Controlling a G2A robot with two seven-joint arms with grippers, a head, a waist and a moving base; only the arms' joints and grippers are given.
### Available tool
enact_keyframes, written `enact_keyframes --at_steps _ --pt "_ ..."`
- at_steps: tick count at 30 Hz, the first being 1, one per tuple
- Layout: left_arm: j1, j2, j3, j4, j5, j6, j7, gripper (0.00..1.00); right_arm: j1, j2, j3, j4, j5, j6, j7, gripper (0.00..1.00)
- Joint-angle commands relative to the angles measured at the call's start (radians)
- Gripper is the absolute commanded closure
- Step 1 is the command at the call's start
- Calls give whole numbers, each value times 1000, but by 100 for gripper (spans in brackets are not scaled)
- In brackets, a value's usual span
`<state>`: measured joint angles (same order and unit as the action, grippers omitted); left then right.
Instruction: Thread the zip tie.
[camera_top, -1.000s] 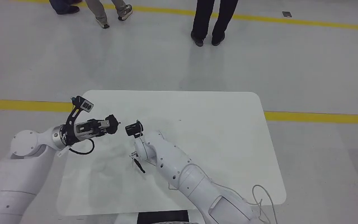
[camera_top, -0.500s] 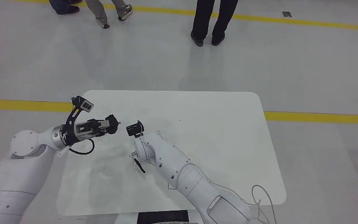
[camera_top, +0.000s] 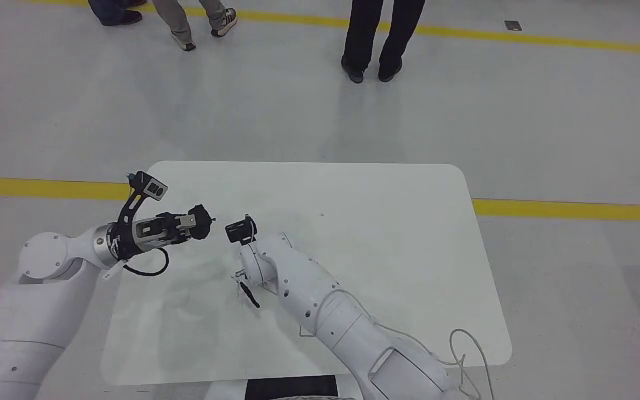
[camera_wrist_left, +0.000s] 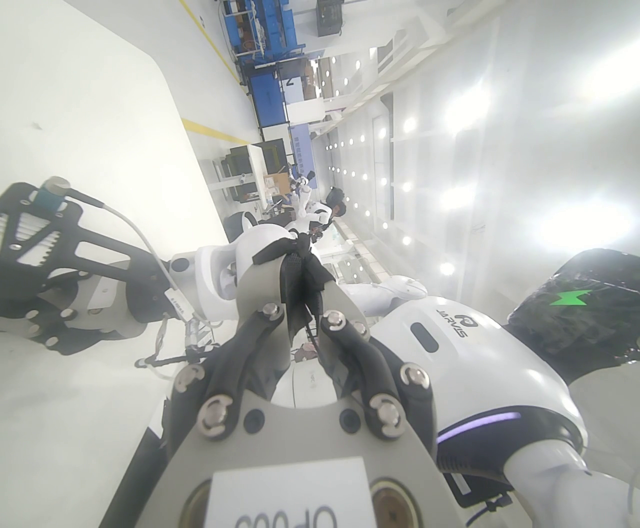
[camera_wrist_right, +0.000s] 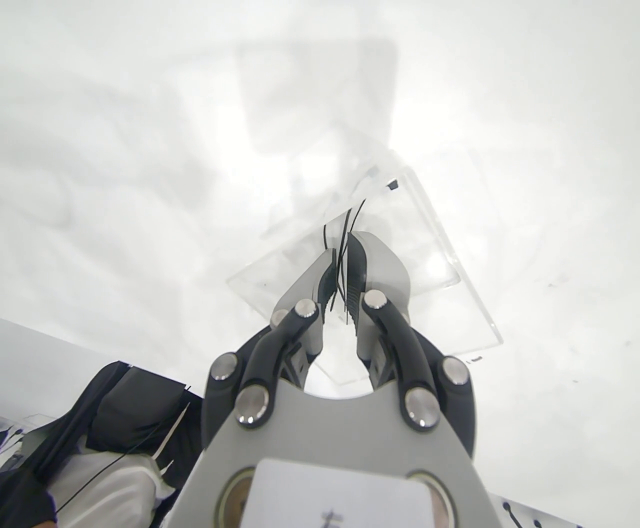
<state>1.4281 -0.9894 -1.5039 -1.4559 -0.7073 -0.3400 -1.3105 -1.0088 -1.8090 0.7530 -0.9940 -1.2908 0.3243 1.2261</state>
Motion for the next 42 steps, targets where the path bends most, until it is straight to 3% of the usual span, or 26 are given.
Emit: enact_keyframes --at_steps 1,9,21,33,42 --pt "0 0 0 0 0 0 0 100 2 -1 0 5 0 0 1 94" --pt "0 0 0 0 0 0 0 100 5 -4 6 4 8 -3 3 100" --pt "0 0 0 0 0 0 0 100 -42 14 17 -146 -65 13 75 100" --pt "0 0 0 0 0 0 0 100 -67 18 21 -186 -96 12 73 100" --pt "0 0 0 0 0 0 0 100 -97 24 27 -261 -148 16 96 100"
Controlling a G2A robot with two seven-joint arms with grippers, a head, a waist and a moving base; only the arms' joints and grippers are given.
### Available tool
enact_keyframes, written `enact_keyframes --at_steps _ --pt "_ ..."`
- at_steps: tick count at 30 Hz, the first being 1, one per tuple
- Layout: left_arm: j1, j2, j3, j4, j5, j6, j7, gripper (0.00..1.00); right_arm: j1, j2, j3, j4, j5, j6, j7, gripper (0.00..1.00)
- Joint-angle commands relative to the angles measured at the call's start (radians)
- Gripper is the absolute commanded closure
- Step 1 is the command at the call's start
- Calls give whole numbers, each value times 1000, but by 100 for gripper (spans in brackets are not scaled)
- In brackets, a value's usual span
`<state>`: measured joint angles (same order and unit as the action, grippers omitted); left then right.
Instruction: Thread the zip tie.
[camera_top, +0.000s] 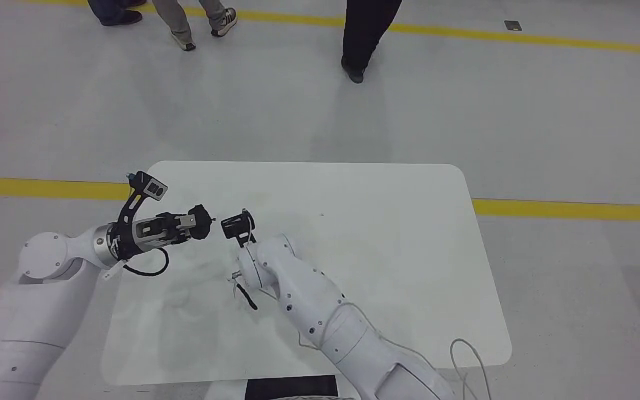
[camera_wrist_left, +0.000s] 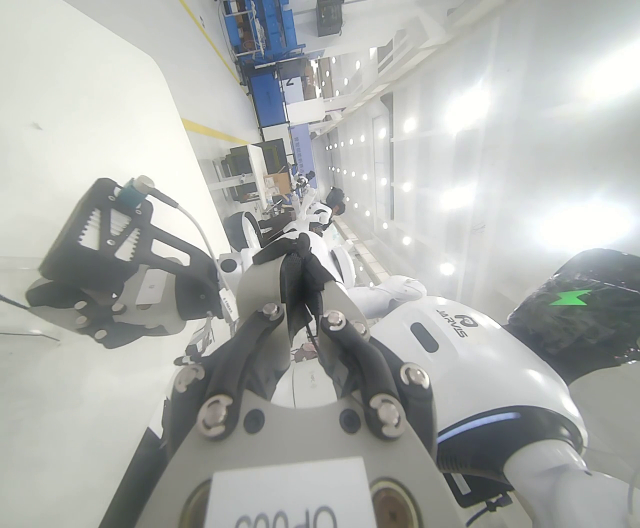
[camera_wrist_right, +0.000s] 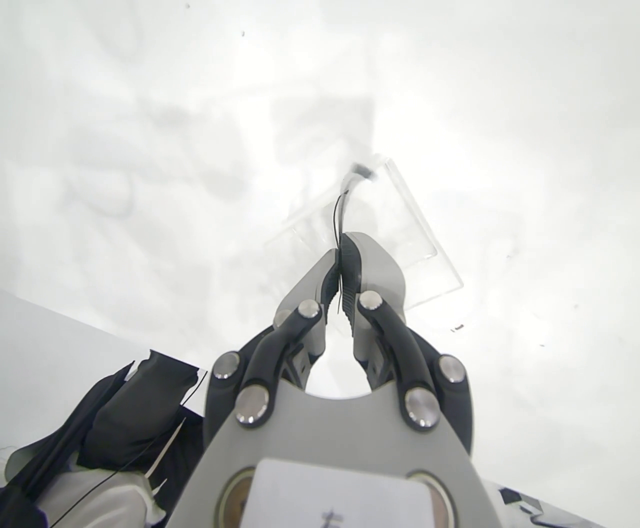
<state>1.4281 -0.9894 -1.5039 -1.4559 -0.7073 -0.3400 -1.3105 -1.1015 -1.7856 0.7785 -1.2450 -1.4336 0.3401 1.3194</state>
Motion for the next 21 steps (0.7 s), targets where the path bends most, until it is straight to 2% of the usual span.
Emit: enact_keyframes --at_steps 1,7,16,21 --pt "0 0 0 0 0 0 0 100 -7 2 2 -18 -11 0 5 100" --pt "0 0 0 0 0 0 0 100 -20 4 10 -35 -26 -7 5 100" --pt "0 0 0 0 0 0 0 100 12 -8 20 60 20 -14 -36 100" --pt "0 0 0 0 0 0 0 100 29 -15 22 96 39 -10 -53 81"
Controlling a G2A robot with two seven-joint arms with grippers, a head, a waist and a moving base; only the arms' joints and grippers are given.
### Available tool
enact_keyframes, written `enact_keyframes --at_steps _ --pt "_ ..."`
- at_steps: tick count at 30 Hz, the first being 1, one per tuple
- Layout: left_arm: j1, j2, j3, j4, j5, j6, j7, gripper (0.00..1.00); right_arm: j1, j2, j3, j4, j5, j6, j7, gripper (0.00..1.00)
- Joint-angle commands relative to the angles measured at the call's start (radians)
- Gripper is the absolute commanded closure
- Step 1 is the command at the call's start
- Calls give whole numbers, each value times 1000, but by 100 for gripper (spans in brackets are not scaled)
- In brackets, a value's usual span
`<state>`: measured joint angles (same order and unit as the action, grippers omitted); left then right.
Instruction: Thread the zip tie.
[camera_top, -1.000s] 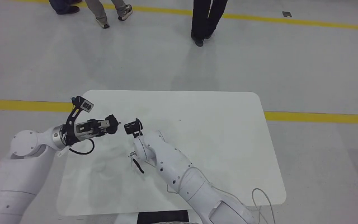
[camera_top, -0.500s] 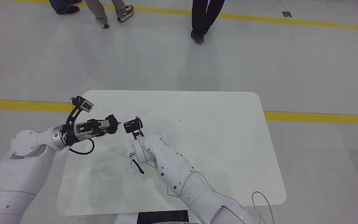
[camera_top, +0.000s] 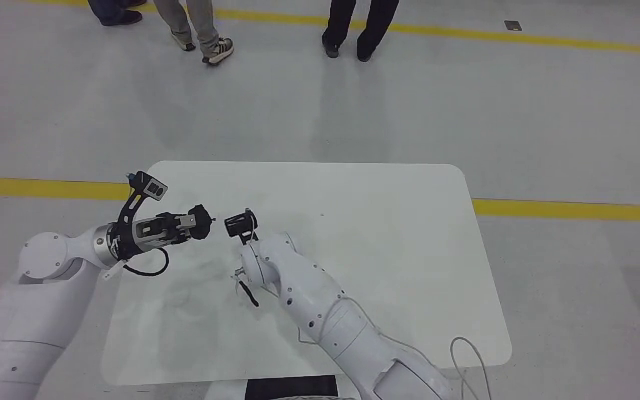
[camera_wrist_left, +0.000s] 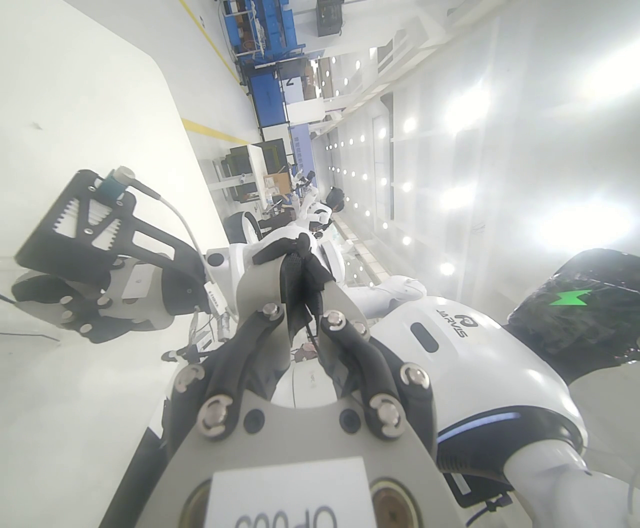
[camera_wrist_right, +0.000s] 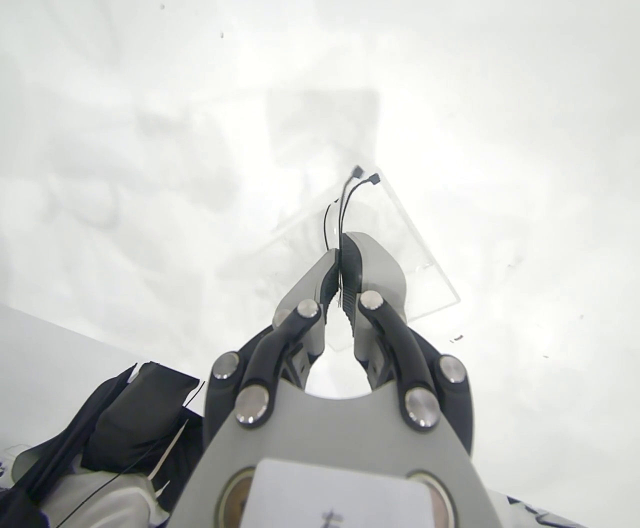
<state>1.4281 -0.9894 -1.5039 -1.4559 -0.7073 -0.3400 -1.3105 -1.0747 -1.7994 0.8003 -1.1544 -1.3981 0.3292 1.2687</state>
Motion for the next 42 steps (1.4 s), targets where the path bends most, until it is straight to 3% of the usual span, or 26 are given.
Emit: enact_keyframes --at_steps 1,5,12,21,33,36,42 --pt "0 0 0 0 0 0 0 100 6 -3 -1 11 6 2 -5 80" --pt "0 0 0 0 0 0 0 100 12 -6 -1 23 11 5 -10 75" --pt "0 0 0 0 0 0 0 100 15 -10 -2 33 11 7 -14 76" --pt "0 0 0 0 0 0 0 100 18 -14 -4 54 10 9 -21 87" --pt "0 0 0 0 0 0 0 100 26 -19 -1 86 14 7 -28 90" --pt "0 0 0 0 0 0 0 100 28 -21 0 91 16 7 -29 100" --pt "0 0 0 0 0 0 0 100 17 -18 3 47 -2 9 -13 100"
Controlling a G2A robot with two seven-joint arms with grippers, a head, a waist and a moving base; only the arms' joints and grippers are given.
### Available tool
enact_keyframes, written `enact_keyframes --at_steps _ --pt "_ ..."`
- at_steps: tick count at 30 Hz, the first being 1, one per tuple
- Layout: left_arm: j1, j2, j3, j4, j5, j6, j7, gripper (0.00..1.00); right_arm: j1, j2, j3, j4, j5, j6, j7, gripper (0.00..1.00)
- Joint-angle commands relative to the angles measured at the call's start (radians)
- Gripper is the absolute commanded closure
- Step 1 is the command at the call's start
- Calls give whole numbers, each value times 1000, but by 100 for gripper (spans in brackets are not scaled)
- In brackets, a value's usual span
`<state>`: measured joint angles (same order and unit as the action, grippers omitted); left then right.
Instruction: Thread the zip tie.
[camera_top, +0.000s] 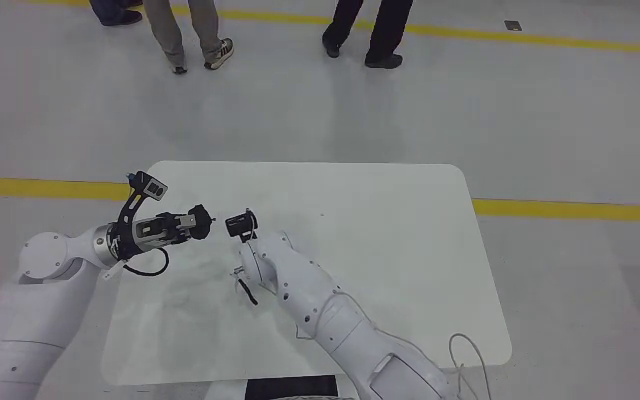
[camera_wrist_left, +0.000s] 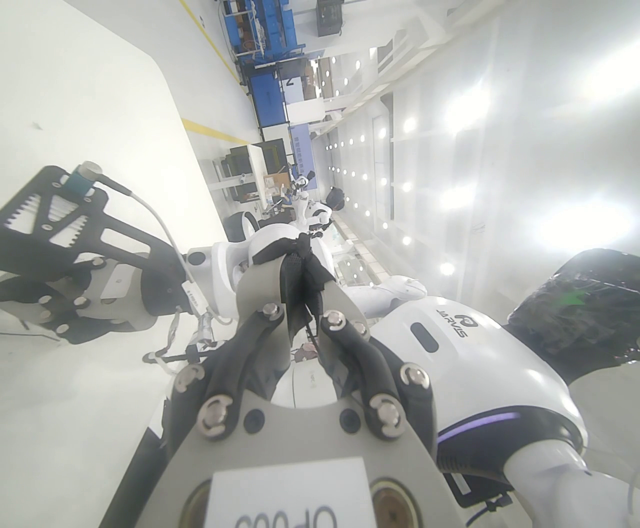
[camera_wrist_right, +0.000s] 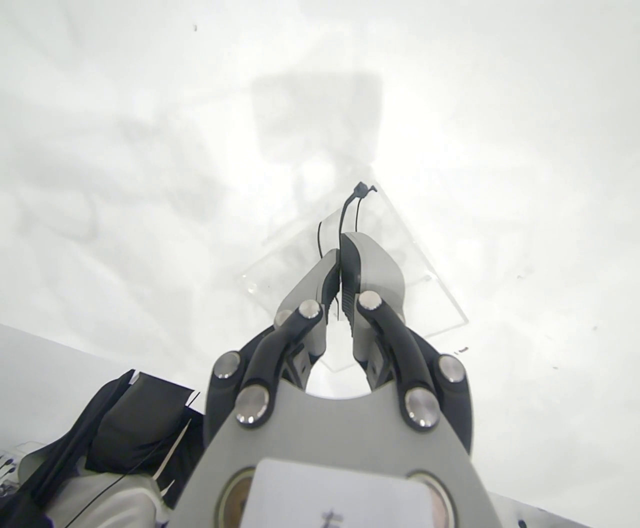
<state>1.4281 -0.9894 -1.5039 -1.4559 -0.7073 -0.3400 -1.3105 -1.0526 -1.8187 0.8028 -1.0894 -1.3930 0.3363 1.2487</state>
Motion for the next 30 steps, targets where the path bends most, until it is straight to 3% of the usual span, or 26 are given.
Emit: enact_keyframes --at_steps 1,6,9,14,17,27,30 --pt "0 0 0 0 0 0 0 100 -10 3 2 -34 -12 3 12 100" --pt "0 0 0 0 0 0 0 100 -65 19 36 -170 -25 -8 35 100" --pt "0 0 0 0 0 0 0 100 -124 39 85 -294 -31 -33 46 100" --pt "0 0 0 0 0 0 0 100 -250 74 174 -510 -15 -120 49 100" --pt "0 0 0 0 0 0 0 100 -300 88 205 -585 13 -183 39 100" --pt "0 0 0 0 0 0 0 100 -300 88 205 -585 13 -183 39 100" --pt "9 -2 11 5 -9 15 31 100 -319 91 218 -610 59 -169 -39 100"
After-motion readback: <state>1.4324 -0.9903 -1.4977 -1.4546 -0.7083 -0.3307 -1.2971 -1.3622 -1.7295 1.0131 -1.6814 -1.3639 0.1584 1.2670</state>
